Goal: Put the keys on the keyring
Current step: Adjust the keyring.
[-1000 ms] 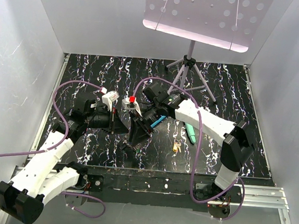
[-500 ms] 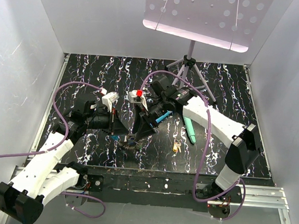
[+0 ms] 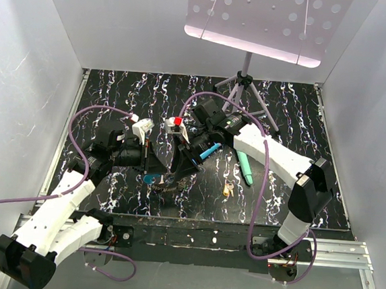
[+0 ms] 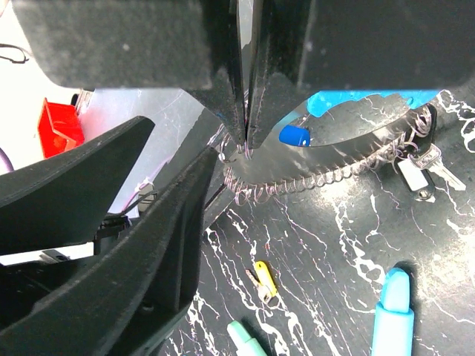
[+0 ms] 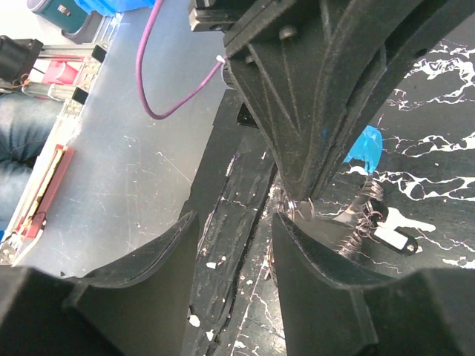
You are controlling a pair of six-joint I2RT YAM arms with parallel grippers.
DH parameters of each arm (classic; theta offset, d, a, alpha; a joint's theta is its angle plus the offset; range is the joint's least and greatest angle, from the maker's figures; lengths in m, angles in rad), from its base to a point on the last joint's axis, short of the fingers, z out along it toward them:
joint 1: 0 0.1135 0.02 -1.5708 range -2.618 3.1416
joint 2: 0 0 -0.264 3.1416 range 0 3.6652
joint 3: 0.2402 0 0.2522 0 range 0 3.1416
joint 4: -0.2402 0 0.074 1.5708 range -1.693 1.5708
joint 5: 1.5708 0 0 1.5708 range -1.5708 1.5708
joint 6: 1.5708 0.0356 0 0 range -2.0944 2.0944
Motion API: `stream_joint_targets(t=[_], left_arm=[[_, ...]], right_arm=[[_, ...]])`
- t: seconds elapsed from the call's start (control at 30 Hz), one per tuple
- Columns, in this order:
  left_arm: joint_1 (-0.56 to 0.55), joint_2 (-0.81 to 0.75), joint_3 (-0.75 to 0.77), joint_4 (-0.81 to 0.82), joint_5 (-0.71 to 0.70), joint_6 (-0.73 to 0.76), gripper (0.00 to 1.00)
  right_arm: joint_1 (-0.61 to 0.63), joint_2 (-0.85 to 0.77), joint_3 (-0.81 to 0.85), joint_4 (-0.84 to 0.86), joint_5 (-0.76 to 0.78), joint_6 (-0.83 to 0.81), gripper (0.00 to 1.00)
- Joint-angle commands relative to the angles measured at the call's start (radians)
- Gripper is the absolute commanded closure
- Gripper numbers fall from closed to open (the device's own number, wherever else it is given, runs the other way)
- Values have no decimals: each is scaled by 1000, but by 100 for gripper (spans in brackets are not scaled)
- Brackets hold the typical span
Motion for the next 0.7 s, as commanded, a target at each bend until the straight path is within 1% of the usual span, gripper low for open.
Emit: stream_joint_targets(t=[0.0,0.2,0.67], left_arm=[[-4,-16,-6,34,37,-5,100],[-4,-13,-8,41,37,-5,100],[-4,-28,-23,48,52,-16,100]], right_arm=[[9,-9,17,-9,-54,-44,50],[12,-29,-8,-4,-57,-56,51],[12,-8,26,-4,-45,-39,46]])
